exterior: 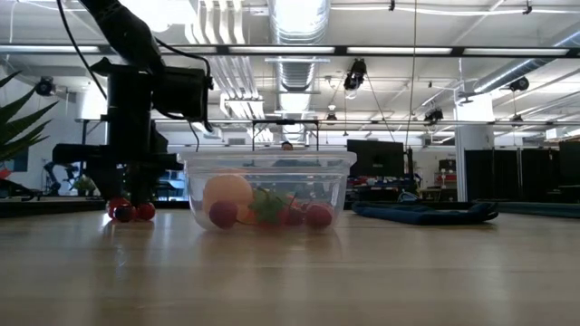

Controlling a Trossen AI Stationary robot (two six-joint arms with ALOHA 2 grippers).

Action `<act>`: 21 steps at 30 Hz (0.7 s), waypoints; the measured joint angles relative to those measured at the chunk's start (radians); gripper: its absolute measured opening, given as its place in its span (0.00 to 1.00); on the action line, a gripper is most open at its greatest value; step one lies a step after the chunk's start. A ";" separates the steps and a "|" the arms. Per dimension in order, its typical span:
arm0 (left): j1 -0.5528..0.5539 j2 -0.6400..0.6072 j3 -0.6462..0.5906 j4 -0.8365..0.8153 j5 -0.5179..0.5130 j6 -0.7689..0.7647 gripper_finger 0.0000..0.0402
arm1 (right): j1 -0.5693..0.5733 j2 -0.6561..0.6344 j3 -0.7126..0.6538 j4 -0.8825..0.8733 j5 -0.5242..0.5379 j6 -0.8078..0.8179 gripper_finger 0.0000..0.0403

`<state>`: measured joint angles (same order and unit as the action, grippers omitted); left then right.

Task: Pick and placing Produce into tupperware
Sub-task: Put the red strawberry into the transparent bin

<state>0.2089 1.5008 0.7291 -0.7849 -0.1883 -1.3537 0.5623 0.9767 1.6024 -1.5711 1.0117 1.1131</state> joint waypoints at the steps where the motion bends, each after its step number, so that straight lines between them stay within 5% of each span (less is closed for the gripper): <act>1: 0.000 -0.002 0.004 -0.004 0.000 0.005 0.32 | 0.000 0.000 0.000 0.000 -0.005 -0.005 0.56; 21: -0.020 -0.141 0.204 -0.065 0.005 0.209 0.18 | 0.000 0.000 0.000 0.000 -0.017 -0.014 0.56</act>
<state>0.1884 1.3600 0.9331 -0.8500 -0.1831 -1.1450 0.5625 0.9764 1.6020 -1.5711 0.9947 1.0992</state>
